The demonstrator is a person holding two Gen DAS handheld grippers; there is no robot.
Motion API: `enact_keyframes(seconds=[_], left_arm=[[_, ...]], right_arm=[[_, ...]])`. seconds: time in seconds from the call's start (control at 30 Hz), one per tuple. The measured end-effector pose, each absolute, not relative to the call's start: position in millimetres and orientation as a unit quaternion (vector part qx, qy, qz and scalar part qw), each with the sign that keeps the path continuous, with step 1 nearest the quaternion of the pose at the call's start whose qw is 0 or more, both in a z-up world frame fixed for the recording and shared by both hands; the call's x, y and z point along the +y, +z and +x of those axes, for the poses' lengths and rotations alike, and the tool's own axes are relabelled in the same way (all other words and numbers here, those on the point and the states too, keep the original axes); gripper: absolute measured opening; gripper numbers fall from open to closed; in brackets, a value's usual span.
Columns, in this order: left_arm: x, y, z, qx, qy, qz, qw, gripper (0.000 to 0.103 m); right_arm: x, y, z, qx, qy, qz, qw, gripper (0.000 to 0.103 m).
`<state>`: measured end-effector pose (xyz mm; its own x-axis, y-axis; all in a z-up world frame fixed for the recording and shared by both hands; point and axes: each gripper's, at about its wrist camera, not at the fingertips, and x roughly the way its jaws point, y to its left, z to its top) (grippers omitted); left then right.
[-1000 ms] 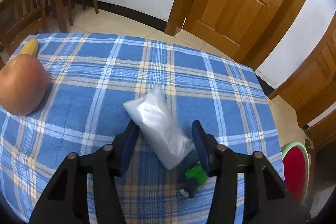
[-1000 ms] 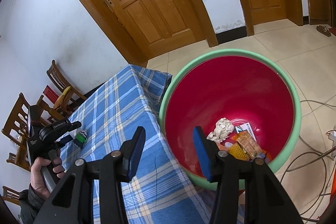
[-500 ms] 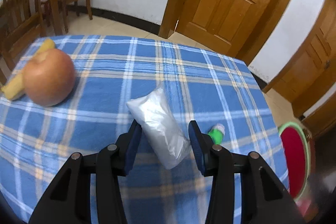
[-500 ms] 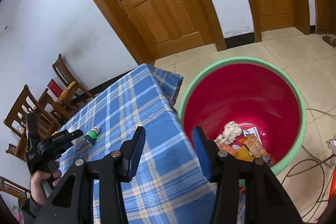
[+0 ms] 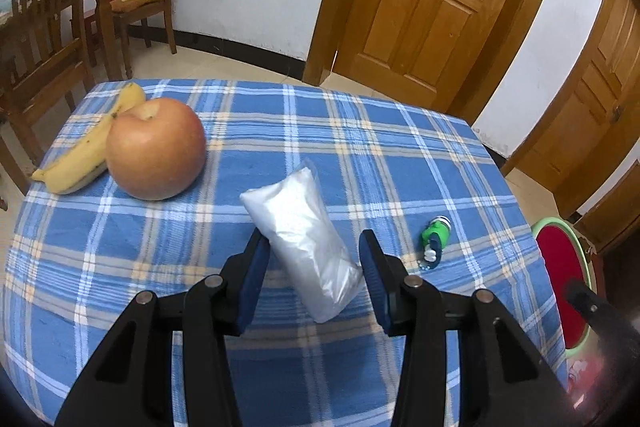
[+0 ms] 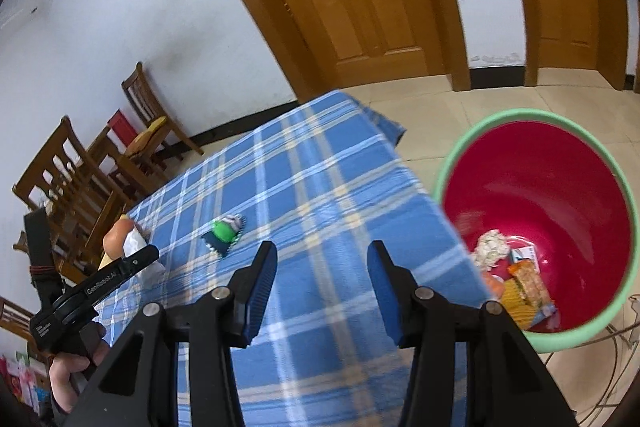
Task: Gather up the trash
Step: 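Close the left tool on the clear plastic bag while the right tool approaches the green toy, then grasp the small green-white toy with the right tool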
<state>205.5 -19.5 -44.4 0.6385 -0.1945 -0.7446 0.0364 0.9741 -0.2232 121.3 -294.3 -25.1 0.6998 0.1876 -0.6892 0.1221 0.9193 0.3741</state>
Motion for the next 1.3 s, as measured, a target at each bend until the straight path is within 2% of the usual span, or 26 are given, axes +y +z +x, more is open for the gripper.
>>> enact_keyframes(seconds=[0.53,0.97,1.0,1.03,1.13,1.3], left_arm=[[5,-51,203,0.417,-0.053,-0.125,0.899,0.047],[2,-54,202,0.422,-0.059,-0.126,0.896,0.046],[2,-54,202,0.422,-0.059,-0.126,0.896,0.036],[2,-54,203,0.424,-0.063,-0.129,0.894,0.032],[2,-56,204,0.428,-0.065,-0.133,0.892,0.032],[2,-58,204,0.429,-0.065,-0.133,0.891,0.032]], right_arm=[[-212,-46,182,0.423,0.065,0.147,0.892,0.050],[-184,-58,212,0.437,0.061,0.111,0.891,0.050],[-183,-58,211,0.435,0.060,0.108,0.892,0.048],[-183,-58,211,0.436,0.059,0.104,0.892,0.042],[-182,-58,210,0.433,0.060,0.095,0.894,0.041],[-182,-53,206,0.426,0.059,0.087,0.898,0.027]])
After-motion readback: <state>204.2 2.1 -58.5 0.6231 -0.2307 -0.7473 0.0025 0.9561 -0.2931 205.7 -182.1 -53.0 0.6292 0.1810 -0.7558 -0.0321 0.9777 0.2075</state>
